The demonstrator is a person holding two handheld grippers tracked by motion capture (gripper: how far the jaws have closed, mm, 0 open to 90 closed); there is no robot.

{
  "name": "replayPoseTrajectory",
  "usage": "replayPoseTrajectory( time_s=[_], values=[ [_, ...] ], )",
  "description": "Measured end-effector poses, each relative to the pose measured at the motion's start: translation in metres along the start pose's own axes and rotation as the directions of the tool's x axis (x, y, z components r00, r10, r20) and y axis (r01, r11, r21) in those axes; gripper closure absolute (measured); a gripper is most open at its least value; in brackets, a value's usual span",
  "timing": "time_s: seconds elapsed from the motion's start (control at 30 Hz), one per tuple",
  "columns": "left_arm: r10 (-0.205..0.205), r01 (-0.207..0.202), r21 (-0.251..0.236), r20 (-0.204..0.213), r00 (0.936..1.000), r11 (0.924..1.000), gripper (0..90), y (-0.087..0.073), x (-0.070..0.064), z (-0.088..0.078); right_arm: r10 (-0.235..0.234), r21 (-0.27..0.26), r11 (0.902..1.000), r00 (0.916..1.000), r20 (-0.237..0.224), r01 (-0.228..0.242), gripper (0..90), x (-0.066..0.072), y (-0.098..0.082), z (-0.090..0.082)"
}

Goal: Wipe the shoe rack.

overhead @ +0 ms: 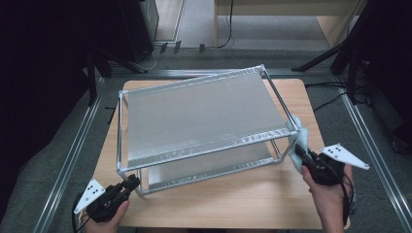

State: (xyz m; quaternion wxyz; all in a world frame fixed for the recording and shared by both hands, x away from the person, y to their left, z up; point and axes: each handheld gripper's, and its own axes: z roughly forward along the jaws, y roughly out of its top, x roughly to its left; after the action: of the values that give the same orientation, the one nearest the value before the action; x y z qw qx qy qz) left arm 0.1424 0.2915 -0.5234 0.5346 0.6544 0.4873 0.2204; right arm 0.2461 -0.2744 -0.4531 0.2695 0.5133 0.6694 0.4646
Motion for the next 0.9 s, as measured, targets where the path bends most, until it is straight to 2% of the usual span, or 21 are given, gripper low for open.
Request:
replayPoseTrajectory(
  time_s=[0.03, 0.07, 0.13, 0.17, 0.2, 0.23, 0.27, 0.3, 0.33, 0.37, 0.4, 0.43, 0.5, 0.57, 0.67, 0.7, 0.73, 0.77, 0.83, 0.9],
  values=[
    [-0.004, 0.004, -0.002, -0.002, 1.0, 1.0, 76.6, 0.0, 0.001, 0.0, -0.011, -0.033, 0.9994, 0.9999, -0.006, 0.01, 83.9, 0.004, 0.01, -0.005],
    [-0.005, 0.005, -0.003, -0.001, 1.0, 1.0, 76.6, 0.0, 0.002, 0.0, -0.053, -0.087, 0.9947, 0.998, 0.035, 0.056, 83.6, 0.014, 0.02, -0.012],
    [0.0, 0.0, -0.002, -0.001, 1.0, 1.0, 76.6, 0.0, 0.003, -0.001, -0.061, -0.099, 0.9929, 0.997, 0.048, 0.065, 83.6, 0.016, 0.017, -0.012],
    [-0.004, 0.004, -0.003, -0.004, 1.0, 1.0, 76.7, 0.0, 0.003, -0.001, -0.052, -0.114, 0.9917, 0.9971, 0.056, 0.058, 83.6, 0.017, 0.009, -0.01],
    [-0.005, 0.005, -0.003, -0.004, 1.0, 1.0, 76.5, 0.0, 0.003, -0.001, -0.025, -0.073, 0.9969, 0.9985, 0.048, 0.028, 83.6, 0.015, -0.008, 0.001],
    [-0.007, 0.007, -0.003, -0.003, 1.0, 1.0, 76.5, 0.0, 0.004, 0.0, -0.025, -0.073, 0.9969, 0.9985, 0.048, 0.028, 83.6, 0.015, -0.008, 0.001],
    [-0.005, 0.005, -0.001, -0.002, 1.0, 1.0, 76.5, 0.0, 0.004, 0.0, -0.021, 0.006, 0.9998, 0.9986, 0.049, 0.021, 83.6, 0.012, -0.028, 0.014],
    [-0.007, 0.007, 0.001, -0.005, 1.0, 1.0, 76.5, 0.001, 0.004, 0.0, -0.014, 0.043, 0.999, 0.9992, 0.039, 0.012, 83.5, 0.009, -0.038, 0.019],
    [-0.007, 0.007, 0.001, -0.005, 1.0, 1.0, 76.5, 0.001, 0.004, 0.0, -0.014, 0.043, 0.999, 0.9992, 0.039, 0.012, 83.5, 0.009, -0.038, 0.019],
    [-0.009, 0.009, 0.001, -0.007, 0.9999, 1.0, 76.5, 0.001, 0.004, 0.0, -0.001, 0.088, 0.9961, 0.9994, 0.033, -0.002, 83.5, 0.007, -0.045, 0.025],
    [-0.011, 0.011, 0.0, -0.008, 0.9999, 0.9999, 76.4, 0.001, 0.004, 0.0, 0.001, 0.178, 0.984, 0.9994, 0.036, -0.007, 83.5, 0.005, -0.056, 0.034],
    [-0.012, 0.012, -0.001, -0.007, 0.9999, 0.9999, 76.4, 0.001, 0.004, 0.001, 0.001, 0.178, 0.984, 0.9994, 0.036, -0.007, 83.5, 0.005, -0.056, 0.034],
    [-0.019, 0.019, 0.0, 0.002, 0.9998, 0.9998, 76.3, 0.001, 0.005, 0.001, -0.017, 0.216, 0.9764, 0.9992, 0.035, 0.009, 83.4, 0.008, -0.06, 0.039],
    [-0.025, 0.025, 0.004, 0.016, 0.9996, 0.9997, 76.0, 0.002, 0.007, 0.001, -0.038, 0.214, 0.9766, 0.9981, 0.049, 0.026, 83.4, 0.014, -0.057, 0.037],
    [-0.018, 0.017, 0.012, 0.026, 0.9995, 0.9998, 75.9, 0.003, 0.008, 0.001, -0.037, 0.135, 0.9904, 0.9986, 0.038, 0.031, 83.3, 0.022, -0.041, 0.023],
    [-0.014, 0.014, 0.012, 0.026, 0.9996, 0.9998, 76.0, 0.003, 0.008, 0.002, -0.049, 0.087, 0.9952, 0.998, 0.04, 0.045, 83.3, 0.026, -0.033, 0.015],
    [-0.009, 0.009, 0.011, 0.026, 0.9996, 0.9999, 76.1, 0.002, 0.008, 0.002, -0.067, -0.028, 0.9973, 0.9969, 0.04, 0.068, 83.3, 0.035, -0.02, -0.002],
    [-0.009, 0.009, 0.011, 0.026, 0.9996, 0.9999, 76.1, 0.002, 0.008, 0.002, -0.067, -0.028, 0.9973, 0.9969, 0.04, 0.068, 83.3, 0.035, -0.02, -0.002],
    [-0.01, 0.01, 0.01, 0.028, 0.9996, 0.9999, 76.1, 0.002, 0.008, 0.002, -0.102, -0.12, 0.9876, 0.9948, 0.004, 0.102, 83.2, 0.045, -0.01, -0.015],
    [-0.01, 0.009, 0.01, 0.026, 0.9996, 0.9999, 76.1, 0.002, 0.007, 0.002, -0.142, -0.153, 0.979, 0.9893, -0.033, 0.135, 83.2, 0.056, -0.007, -0.018]
  ],
)
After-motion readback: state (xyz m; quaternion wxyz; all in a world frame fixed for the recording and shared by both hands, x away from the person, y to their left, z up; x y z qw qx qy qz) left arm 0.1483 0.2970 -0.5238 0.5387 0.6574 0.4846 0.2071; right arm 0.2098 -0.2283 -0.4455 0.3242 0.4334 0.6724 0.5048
